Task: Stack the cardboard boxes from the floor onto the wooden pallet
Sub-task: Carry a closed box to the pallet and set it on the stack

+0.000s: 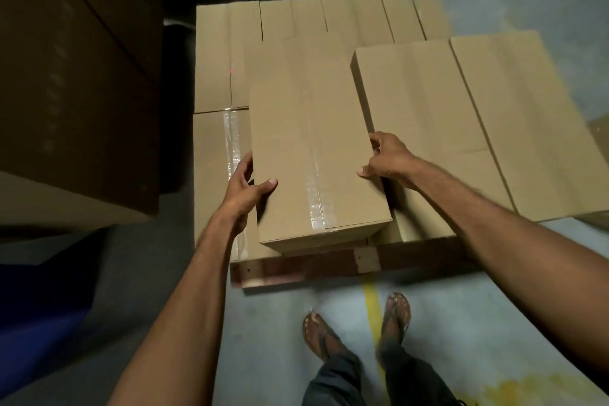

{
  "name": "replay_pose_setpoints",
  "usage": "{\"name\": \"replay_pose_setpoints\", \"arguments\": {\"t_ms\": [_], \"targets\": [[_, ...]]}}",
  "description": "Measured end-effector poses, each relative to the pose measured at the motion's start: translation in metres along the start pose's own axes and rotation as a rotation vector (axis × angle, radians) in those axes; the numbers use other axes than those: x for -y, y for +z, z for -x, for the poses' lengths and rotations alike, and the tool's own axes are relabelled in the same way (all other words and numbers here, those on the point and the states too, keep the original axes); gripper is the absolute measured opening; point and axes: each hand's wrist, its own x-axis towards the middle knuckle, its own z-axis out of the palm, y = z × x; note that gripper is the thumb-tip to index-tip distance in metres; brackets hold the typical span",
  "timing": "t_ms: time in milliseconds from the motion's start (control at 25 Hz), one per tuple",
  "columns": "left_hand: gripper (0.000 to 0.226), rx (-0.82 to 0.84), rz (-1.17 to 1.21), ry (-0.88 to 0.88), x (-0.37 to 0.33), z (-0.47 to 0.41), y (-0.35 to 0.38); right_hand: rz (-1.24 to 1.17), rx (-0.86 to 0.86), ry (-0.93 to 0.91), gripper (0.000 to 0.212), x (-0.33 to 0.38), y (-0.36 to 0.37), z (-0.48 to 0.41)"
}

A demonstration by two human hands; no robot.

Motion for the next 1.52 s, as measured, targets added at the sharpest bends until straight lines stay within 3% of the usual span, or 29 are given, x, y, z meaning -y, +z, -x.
{"name": "replay_pose_setpoints", "arguments": {"t_ms": [360, 520, 800, 960, 1160, 1360, 1520], "targets": [[0.091, -0.005, 0.035, 0.014, 0.035, -0.004, 0.022, 0.125, -0.05, 0.036, 0.07, -0.035, 0.006, -0.007], [0.088, -0.016, 0.054, 0.019, 0.032, 0.003, 0.029, 0.165, -0.076, 0.051, 0.084, -0.042, 0.009, -0.011], [0.089, -0.012, 0.045, 0.019, 0.047, 0.005, 0.029, 0.162, -0.093, 0.07, 0.083, -0.047, 0.012, -0.004], [0.089, -0.017, 0.061, 0.023, 0.051, 0.003, 0.032, 0.151, -0.118, 0.074, 0.095, -0.044, 0.009, 0.0], [0.089, -0.025, 0.06, 0.028, 0.061, 0.003, 0.032, 0.216, -0.151, 0.078, 0.086, -0.046, 0.01, 0.007], [0.091, -0.019, -0.108, 0.049, 0.059, 0.004, 0.039, 0.262, -0.259, 0.02, 0.068, -0.054, 0.018, 0.021], [0.082, -0.246, -0.647, 0.337, 0.044, 0.025, 0.067, 0.136, -0.278, -0.059, 0.063, -0.082, 0.008, 0.055]]}}
